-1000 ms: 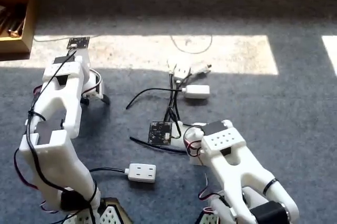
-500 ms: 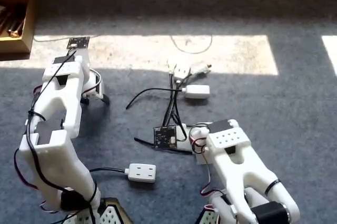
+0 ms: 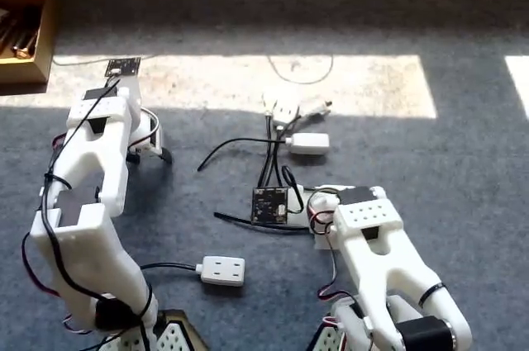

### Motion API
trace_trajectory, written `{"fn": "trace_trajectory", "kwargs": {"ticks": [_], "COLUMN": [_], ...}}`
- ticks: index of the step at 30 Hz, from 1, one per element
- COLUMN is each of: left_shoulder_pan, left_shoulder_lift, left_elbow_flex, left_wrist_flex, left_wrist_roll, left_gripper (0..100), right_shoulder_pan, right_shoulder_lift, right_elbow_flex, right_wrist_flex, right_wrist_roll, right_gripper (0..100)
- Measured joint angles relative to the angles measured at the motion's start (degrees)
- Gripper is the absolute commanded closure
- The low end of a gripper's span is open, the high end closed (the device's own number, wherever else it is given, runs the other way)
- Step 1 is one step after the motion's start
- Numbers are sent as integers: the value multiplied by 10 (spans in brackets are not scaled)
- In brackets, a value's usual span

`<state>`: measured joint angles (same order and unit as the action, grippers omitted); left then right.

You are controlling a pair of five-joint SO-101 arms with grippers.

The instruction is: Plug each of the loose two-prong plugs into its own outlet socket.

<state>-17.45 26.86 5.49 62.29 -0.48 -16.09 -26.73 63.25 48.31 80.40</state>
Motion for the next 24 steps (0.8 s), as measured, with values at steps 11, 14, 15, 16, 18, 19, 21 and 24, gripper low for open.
{"fn": "trace_trajectory", "kwargs": {"ticks": [11, 14, 15, 16, 18, 19, 21, 24], "left_shoulder_pan": [0, 0, 0, 0, 0, 0, 0, 0], "left_shoulder_lift": [0, 0, 0, 0, 0, 0, 0, 0], "left_elbow_flex": [0, 0, 0, 0, 0, 0, 0, 0], "left_wrist_flex": [0, 0, 0, 0, 0, 0, 0, 0], "left_wrist_roll": [0, 0, 0, 0, 0, 0, 0, 0], "left_gripper": [786, 786, 786, 786, 786, 786, 786, 786], "right_shoulder_pan": [0, 0, 0, 0, 0, 0, 0, 2], "right_shoulder_lift": [-8, -8, -8, -8, -8, -8, -8, -8], "right_elbow_flex": [45, 45, 44, 44, 44, 46, 55, 61], "right_wrist_flex": [-10, -11, -11, -15, -27, -37, -51, -57], "right_wrist_roll": [51, 50, 49, 49, 39, 33, 22, -11], "right_gripper": [842, 998, 971, 968, 996, 993, 992, 992]}}
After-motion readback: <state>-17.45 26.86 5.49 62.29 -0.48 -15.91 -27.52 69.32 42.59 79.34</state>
